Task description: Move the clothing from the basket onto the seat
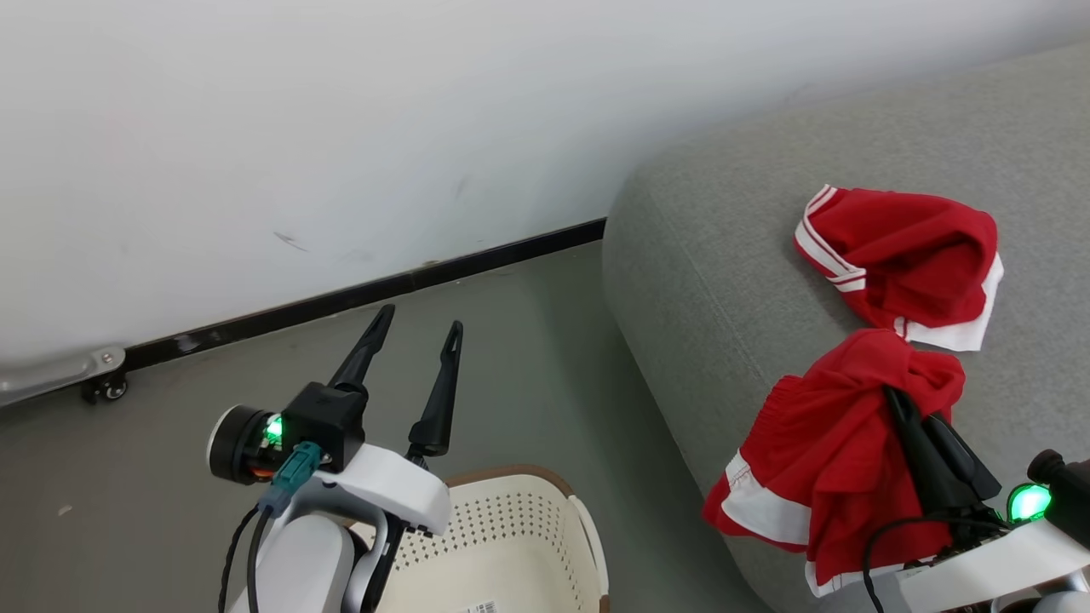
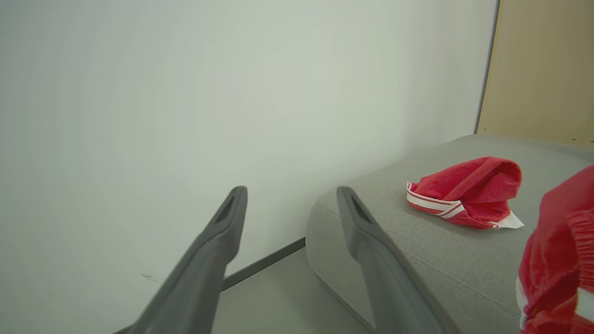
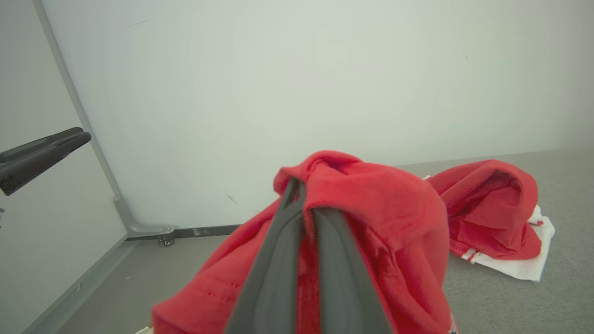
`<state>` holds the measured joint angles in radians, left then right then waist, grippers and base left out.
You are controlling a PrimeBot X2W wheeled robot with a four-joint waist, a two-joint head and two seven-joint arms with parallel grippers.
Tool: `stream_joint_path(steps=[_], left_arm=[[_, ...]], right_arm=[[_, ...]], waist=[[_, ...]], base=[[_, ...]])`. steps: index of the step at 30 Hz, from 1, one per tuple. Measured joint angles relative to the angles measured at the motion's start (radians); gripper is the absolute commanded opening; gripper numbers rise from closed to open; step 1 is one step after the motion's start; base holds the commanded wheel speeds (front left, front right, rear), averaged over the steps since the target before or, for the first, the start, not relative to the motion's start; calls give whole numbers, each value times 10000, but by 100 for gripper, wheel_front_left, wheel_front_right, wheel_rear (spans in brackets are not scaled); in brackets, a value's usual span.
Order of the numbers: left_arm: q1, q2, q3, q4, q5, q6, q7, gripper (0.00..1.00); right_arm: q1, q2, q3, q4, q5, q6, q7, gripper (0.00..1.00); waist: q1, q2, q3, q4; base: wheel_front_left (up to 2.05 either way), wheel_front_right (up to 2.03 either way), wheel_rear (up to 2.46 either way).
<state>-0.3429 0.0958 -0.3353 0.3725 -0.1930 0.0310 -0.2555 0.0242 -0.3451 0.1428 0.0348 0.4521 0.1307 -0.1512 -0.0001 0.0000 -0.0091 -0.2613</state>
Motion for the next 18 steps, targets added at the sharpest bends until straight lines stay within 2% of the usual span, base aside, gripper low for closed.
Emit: stream_joint_path(steps=[9,14,18], left_arm=[[369,58,297,-270,2,305,0,100],[429,169,591,-500,13,447,0,100],[572,322,907,-663,15,660,0,100]], right_arm=[[-106,219,-23,-295,-25,0,259,0],[-967,-52,-96,-318,213,0,470,0],[-2173,-529,-533,-336,320,-2,688,0]], waist=[[0,0,135,-563],[0,0,334,-745],[0,0,535,-834]], base=[[0,0,0],[0,0,0],[0,0,0]])
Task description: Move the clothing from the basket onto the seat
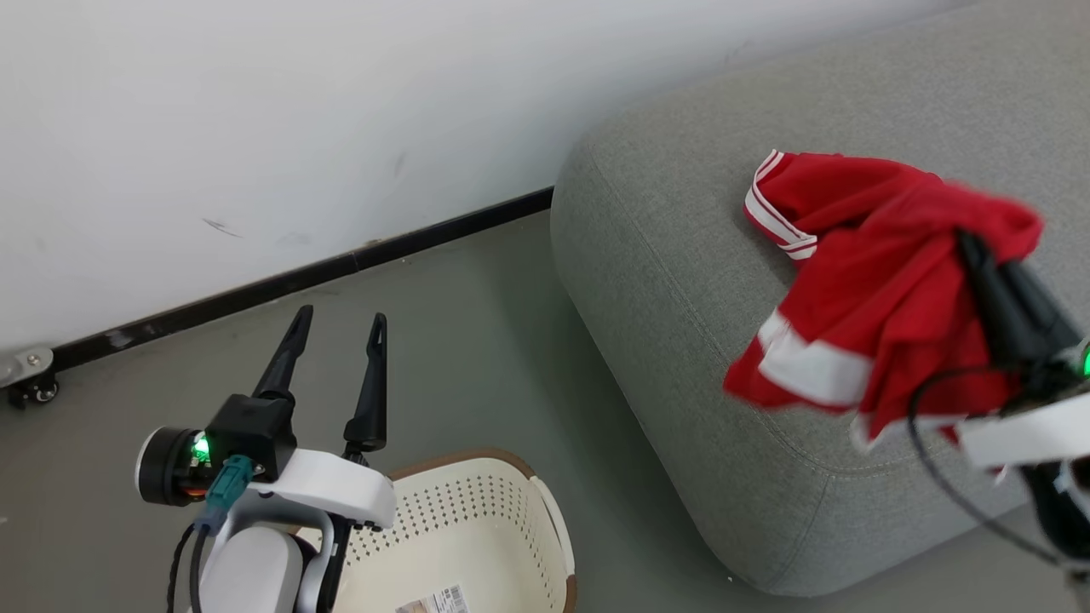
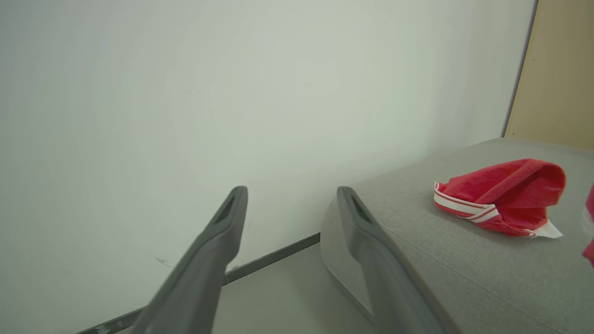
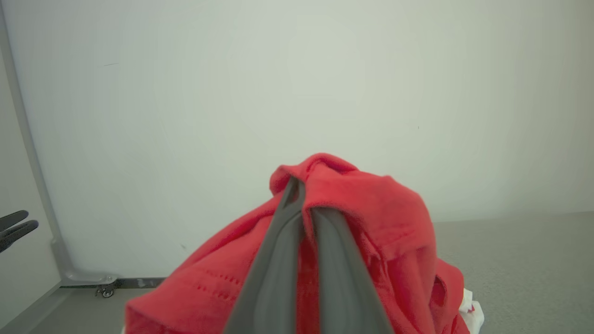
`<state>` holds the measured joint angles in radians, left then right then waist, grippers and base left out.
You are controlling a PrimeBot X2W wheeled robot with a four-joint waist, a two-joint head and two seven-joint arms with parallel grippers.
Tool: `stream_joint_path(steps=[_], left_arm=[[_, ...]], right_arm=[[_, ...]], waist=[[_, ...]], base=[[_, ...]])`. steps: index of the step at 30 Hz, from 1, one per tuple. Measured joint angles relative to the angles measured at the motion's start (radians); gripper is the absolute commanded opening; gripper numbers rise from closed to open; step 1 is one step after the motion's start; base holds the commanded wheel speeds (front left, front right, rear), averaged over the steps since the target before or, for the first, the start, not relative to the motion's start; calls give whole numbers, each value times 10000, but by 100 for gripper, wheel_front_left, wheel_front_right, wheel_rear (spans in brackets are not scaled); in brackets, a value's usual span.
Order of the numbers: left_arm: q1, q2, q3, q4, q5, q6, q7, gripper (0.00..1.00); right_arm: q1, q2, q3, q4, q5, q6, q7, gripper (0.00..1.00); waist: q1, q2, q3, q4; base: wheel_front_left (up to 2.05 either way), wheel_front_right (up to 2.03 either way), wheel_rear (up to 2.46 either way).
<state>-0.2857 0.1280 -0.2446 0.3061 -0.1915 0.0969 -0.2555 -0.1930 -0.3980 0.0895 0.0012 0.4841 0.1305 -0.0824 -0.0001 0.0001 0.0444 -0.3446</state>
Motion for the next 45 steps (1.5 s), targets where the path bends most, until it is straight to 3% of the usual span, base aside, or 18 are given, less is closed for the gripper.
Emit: stream_joint_path(steps=[7,14,34,38,45], left_arm=[[227,349,222,-263,136,176,0,100],[353,639,439,-675,305,263,0,100],[350,1200,616,-1889,654,351,-2,100],[346,1252,568,-2013,734,347,0,100],[258,1283,368,-2199,823,253,2,100]], right_arm=[[-2075,-654,-596,196,537,2,652,0],[-4017,-1277,-1252,1239,558,2,1233,0],[-6547,-2330,-3198,5087,-228,0,1806,0],[-6943,-2345,-3649,5555,-451,0,1582,0],[-7473,-2105,-3409,5871,-1024,0,1300,0]], waist=[[0,0,402,-63],[0,0,875,-38],[2,0,2231,548],[2,0,2519,727],[2,0,3019,1006]], base=[[0,0,0],[0,0,0],[0,0,0],[0,0,0],[0,0,0]])
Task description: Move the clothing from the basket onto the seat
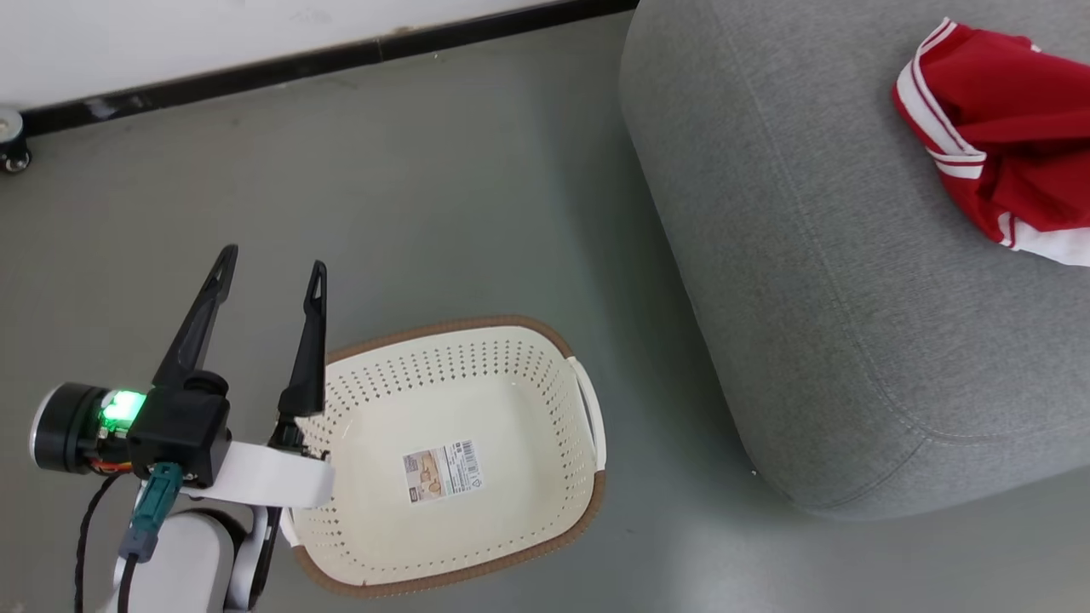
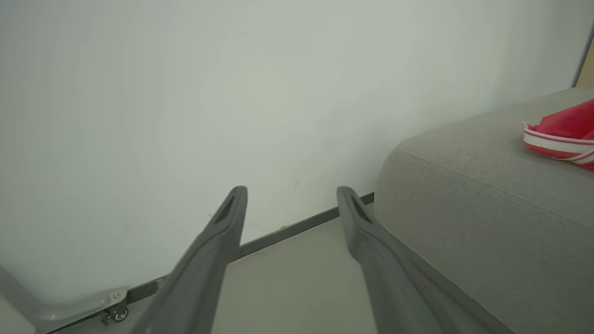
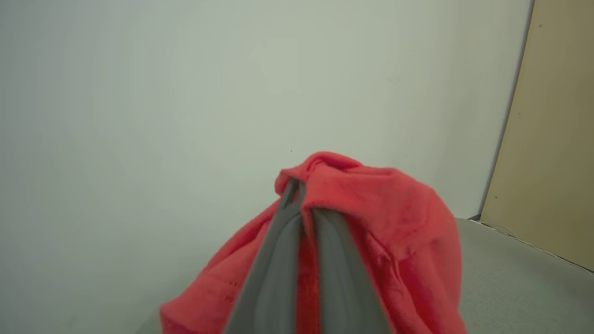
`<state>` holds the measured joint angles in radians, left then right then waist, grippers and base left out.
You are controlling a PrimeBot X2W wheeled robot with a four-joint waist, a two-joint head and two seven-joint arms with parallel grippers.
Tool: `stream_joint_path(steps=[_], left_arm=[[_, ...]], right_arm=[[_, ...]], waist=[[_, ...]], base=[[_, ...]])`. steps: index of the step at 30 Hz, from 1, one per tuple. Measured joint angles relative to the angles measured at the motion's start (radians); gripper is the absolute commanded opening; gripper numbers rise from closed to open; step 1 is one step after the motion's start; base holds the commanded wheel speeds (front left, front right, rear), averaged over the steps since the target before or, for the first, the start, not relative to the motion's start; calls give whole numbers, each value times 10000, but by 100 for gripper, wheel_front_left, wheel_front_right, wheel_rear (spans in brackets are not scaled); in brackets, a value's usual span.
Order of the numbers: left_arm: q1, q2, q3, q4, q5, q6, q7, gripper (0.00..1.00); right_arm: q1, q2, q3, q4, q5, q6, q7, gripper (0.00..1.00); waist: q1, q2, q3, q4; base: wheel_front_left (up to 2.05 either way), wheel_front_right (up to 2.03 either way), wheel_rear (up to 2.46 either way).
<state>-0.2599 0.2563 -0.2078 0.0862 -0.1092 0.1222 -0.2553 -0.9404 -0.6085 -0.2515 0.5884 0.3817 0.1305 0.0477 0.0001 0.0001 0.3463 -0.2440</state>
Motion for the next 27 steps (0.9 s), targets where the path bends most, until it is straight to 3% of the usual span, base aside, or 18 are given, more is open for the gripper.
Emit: stream_joint_path(steps=[8,15,27], left_arm=[[-350,201,-90,-267,171,-84,151,100],[-621,238,-234,-401,253,-182,270,100],[-1015,284,-322,-508,328,-257,441,100]], right_arm=[[-563,130,-63,715,-855,2,-629,0],[-667,830,58,1444,-1304,2,-894,0],[-495,1409,-385,2888,-1438,2,-1283,0]], waist=[[0,0,627,307],[0,0,1059,499],[0,0,1646,608]], base=[[0,0,0],[0,0,0],[0,0,0]])
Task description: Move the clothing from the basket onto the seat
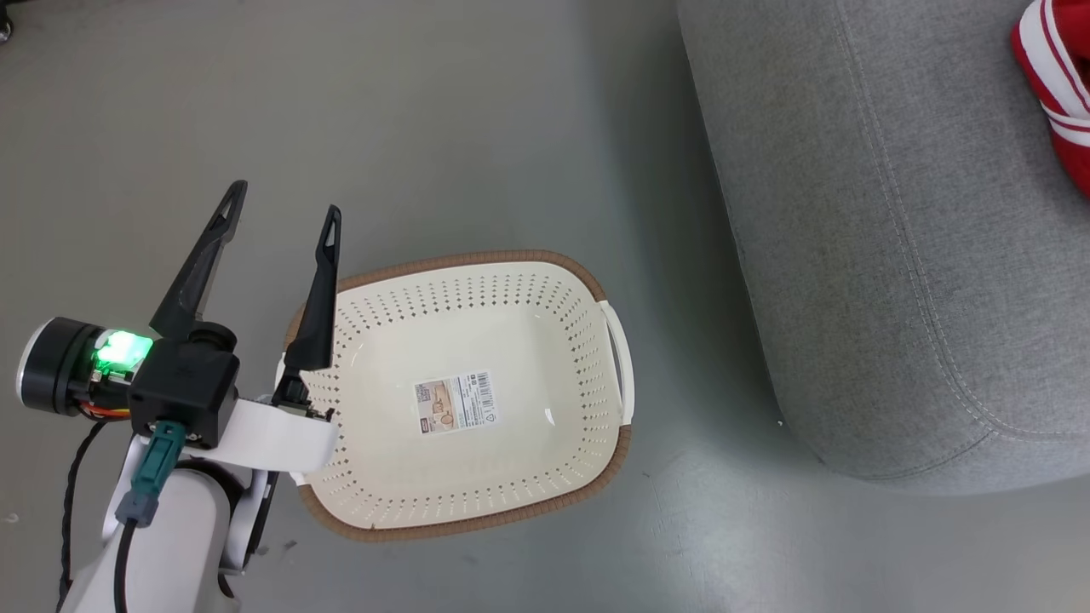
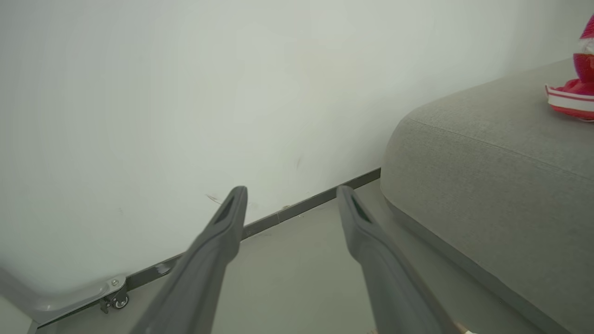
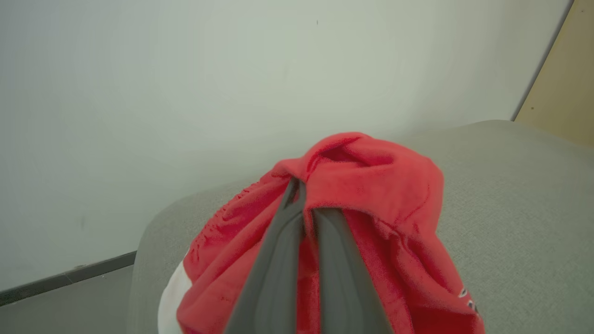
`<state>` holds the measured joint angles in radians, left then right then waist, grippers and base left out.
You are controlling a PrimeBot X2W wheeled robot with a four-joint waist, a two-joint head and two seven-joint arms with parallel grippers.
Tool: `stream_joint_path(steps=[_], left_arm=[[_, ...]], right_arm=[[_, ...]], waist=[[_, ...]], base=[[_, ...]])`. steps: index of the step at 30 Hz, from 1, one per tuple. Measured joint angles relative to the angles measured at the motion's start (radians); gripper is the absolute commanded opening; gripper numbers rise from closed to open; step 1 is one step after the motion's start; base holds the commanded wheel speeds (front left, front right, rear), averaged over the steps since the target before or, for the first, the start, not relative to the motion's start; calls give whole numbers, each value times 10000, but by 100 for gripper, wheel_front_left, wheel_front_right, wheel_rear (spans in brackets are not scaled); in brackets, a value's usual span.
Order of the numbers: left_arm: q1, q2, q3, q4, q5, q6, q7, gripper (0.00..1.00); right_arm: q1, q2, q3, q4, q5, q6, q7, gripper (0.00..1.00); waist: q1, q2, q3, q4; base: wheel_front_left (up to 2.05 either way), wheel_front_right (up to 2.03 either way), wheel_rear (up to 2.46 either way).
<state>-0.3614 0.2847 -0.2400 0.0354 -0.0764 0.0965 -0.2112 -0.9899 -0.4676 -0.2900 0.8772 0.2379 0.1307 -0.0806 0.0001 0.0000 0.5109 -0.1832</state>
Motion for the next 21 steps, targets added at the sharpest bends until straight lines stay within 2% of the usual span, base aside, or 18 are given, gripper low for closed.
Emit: stream_joint_path(steps=[7,18,20,21], left_arm=[[-138,46,79,61,15,2,-4,100],[-176,-171,-138,529,13,2,-92,100],[-184,-251,-159,610,12,2,-96,100],[-184,-307,-167,650,10,2,-105,100]], right_arm=[[498,690,374,395,113,0,-359,0],[1123,970,970,732,115,0,-911,0],[1167,965,1030,761,115,0,-991,14],[1251,978,1045,771,125,0,-1037,26]], waist=[[0,0,158,-126],[0,0,-82,-334],[0,0,-155,-364],[0,0,-193,-377]], base=[[0,0,0],[0,0,0],[0,0,0],[0,0,0]])
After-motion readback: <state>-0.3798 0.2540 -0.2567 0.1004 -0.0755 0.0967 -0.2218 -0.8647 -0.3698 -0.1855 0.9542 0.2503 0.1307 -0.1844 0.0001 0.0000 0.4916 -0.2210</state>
